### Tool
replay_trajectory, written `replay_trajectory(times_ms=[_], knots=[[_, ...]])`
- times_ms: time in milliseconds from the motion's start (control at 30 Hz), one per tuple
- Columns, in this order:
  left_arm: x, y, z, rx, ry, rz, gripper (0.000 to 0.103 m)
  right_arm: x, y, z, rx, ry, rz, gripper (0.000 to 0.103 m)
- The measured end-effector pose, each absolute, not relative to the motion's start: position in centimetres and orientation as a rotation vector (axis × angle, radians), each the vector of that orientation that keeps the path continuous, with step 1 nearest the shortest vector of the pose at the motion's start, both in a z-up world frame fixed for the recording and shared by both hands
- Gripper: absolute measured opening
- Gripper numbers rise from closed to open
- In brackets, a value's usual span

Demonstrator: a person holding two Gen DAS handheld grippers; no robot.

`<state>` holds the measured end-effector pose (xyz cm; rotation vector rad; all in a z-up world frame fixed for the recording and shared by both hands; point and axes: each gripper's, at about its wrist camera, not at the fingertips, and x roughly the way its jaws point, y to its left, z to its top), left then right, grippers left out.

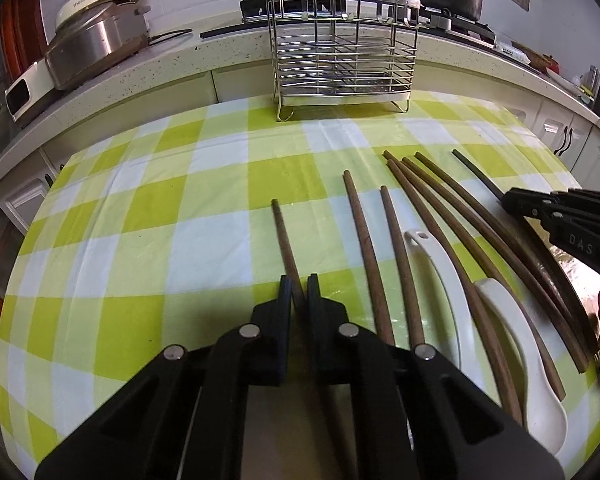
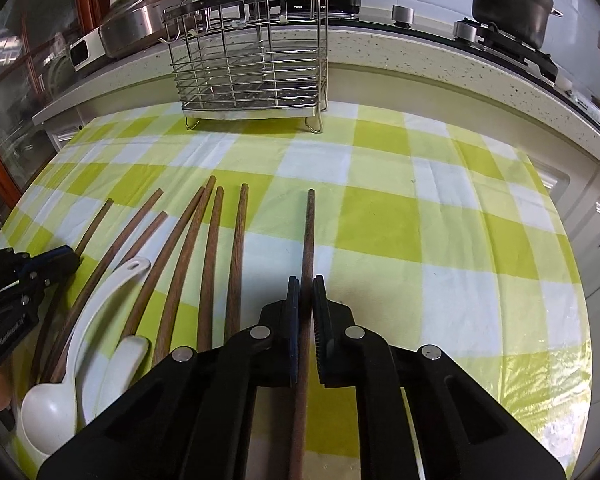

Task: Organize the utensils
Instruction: 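Close the left tool on a chopstick while the right tool grips another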

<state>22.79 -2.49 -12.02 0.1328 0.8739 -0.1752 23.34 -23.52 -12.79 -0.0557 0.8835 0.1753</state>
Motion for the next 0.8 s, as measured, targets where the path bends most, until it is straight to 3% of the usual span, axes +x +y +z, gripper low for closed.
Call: replay_trajectory(times_ms=[533,800], knots=[[23.8,-2.1,-11.9,0.157,0.899,-0.183,0.006,23.2,-24.2,-12.5,-0.094,0.95,0.183,0.01],[23.2,-0.9,-11.2,0.106,0.866,-0.173,0.006,21.7,-24.2,-11.0,-0.065,0.842,0.184,0.009]])
